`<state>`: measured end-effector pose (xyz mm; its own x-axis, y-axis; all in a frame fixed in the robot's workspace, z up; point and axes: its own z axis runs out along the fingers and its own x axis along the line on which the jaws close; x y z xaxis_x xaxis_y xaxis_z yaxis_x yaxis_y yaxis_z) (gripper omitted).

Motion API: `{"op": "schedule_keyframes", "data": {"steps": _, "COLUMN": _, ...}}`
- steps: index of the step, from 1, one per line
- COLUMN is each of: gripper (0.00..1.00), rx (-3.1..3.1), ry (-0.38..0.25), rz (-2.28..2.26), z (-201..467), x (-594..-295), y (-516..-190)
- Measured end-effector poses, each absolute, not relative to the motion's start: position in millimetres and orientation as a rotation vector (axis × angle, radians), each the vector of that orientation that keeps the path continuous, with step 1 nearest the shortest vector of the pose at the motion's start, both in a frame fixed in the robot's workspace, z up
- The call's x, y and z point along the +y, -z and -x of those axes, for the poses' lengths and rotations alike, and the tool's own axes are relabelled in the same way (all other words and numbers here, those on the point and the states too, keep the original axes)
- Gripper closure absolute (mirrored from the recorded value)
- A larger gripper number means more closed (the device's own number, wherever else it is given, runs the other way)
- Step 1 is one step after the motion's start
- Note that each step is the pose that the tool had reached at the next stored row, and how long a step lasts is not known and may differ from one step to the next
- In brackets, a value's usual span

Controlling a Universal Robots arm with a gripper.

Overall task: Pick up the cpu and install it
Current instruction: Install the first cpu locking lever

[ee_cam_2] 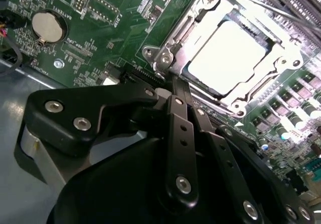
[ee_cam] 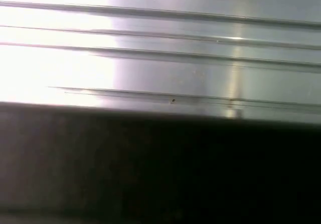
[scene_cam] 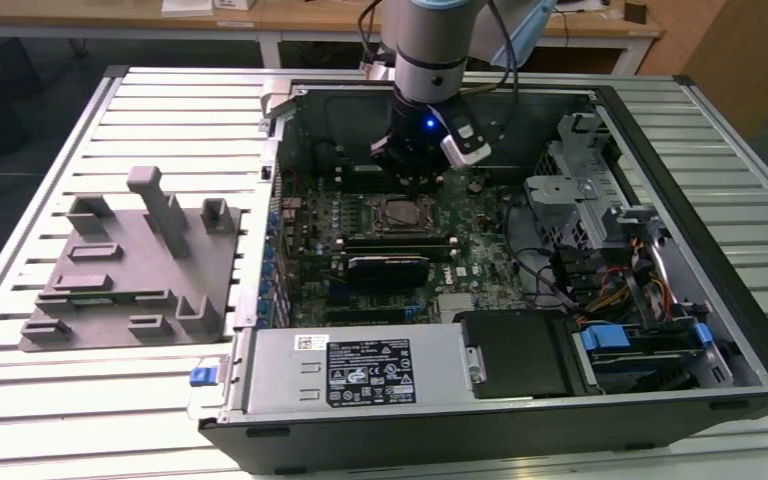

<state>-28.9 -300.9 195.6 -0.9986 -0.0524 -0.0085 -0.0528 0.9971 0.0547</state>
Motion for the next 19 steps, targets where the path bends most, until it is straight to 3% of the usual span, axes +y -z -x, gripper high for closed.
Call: {"op": "schedule_keyframes", "data": {"steps": 19, "gripper": 0.89, "rx": 3.132, "ry": -0.096, "rz": 0.083, "z": 29, "x": -307, "y": -209}}
